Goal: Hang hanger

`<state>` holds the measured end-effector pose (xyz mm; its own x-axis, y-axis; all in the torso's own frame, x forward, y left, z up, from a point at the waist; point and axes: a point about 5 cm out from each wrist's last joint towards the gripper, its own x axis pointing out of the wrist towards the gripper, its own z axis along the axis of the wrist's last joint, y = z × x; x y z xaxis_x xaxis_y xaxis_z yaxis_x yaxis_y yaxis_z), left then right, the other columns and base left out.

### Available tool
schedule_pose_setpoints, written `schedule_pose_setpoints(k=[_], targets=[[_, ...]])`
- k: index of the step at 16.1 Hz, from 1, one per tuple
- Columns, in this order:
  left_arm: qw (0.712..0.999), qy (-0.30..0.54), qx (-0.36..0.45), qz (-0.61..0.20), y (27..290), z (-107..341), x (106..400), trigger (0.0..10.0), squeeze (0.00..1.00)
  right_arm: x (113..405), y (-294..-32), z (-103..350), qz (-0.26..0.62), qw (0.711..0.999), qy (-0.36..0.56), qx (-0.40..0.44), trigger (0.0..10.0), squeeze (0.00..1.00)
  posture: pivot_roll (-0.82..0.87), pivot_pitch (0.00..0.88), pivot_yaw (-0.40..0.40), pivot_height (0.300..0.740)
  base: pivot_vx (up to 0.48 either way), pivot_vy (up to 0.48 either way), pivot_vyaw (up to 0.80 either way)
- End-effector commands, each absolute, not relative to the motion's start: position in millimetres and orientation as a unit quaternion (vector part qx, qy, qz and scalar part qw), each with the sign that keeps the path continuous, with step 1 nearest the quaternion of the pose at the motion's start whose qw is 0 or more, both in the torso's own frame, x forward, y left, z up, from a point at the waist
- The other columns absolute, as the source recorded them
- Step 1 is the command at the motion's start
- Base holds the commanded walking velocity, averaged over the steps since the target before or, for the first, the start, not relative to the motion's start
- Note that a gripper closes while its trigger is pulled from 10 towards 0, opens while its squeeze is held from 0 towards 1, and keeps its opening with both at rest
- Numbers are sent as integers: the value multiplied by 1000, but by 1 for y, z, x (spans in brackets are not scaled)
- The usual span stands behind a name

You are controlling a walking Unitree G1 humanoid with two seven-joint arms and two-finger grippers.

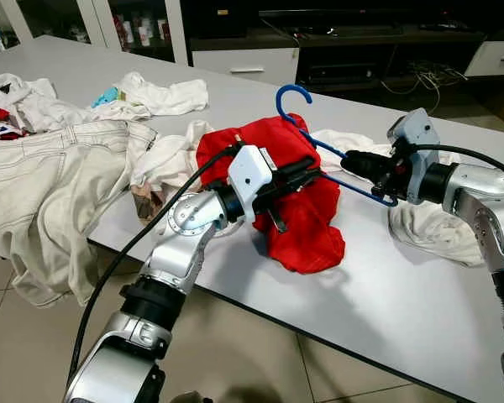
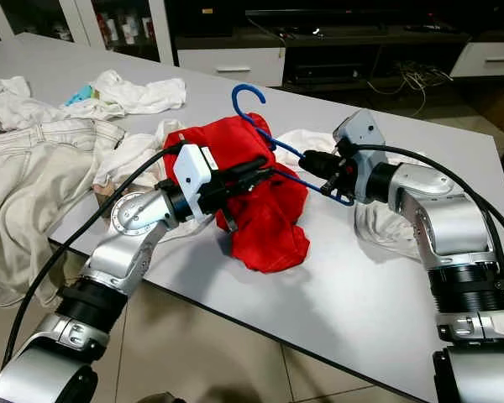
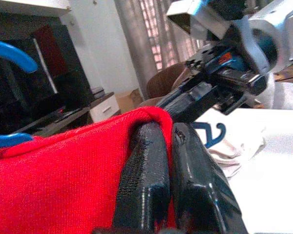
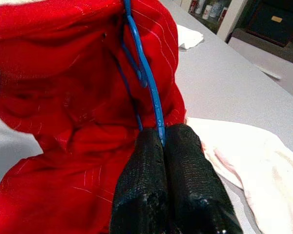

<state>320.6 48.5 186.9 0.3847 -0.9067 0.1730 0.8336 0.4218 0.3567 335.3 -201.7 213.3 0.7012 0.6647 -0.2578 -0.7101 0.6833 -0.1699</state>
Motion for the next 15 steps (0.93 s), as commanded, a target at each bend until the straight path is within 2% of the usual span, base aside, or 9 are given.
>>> schedule_pose_setpoints(k=[1,5,6,7,8,10,11,14,15], targets=[[804,-186,108,-554,37,192,313,10000,0,337,-200,224,373,917,65,-124,10000,0,-84,0,27,740,0,0,0],[793,-157,141,-571,34,177,308,10000,0,337,-203,218,364,921,61,-126,10000,0,-80,0,26,740,0,0,0],[795,-152,147,-568,36,175,309,10000,0,336,-206,216,359,923,61,-126,10000,0,-80,0,26,740,0,0,0],[809,-146,149,-549,42,174,313,10000,0,334,-211,213,353,925,63,-126,10000,0,-80,0,26,740,0,0,0],[828,-147,140,-522,51,178,320,10000,1000,332,-217,210,347,927,67,-128,10000,0,-80,0,27,740,0,0,0],[846,-173,158,-480,59,187,328,10000,1000,330,-222,210,345,927,68,-129,10000,0,-80,0,27,740,0,0,0],[854,-189,166,-455,64,192,332,10000,0,329,-223,210,342,928,65,-129,10000,0,-80,0,27,740,0,0,0],[862,-238,191,-405,79,207,338,10000,0,326,-222,201,336,934,47,-112,10000,0,-85,0,27,740,0,0,0],[866,-238,193,-395,83,207,340,10000,290,325,-220,198,337,934,44,-110,10000,0,-85,0,27,740,0,0,0]])
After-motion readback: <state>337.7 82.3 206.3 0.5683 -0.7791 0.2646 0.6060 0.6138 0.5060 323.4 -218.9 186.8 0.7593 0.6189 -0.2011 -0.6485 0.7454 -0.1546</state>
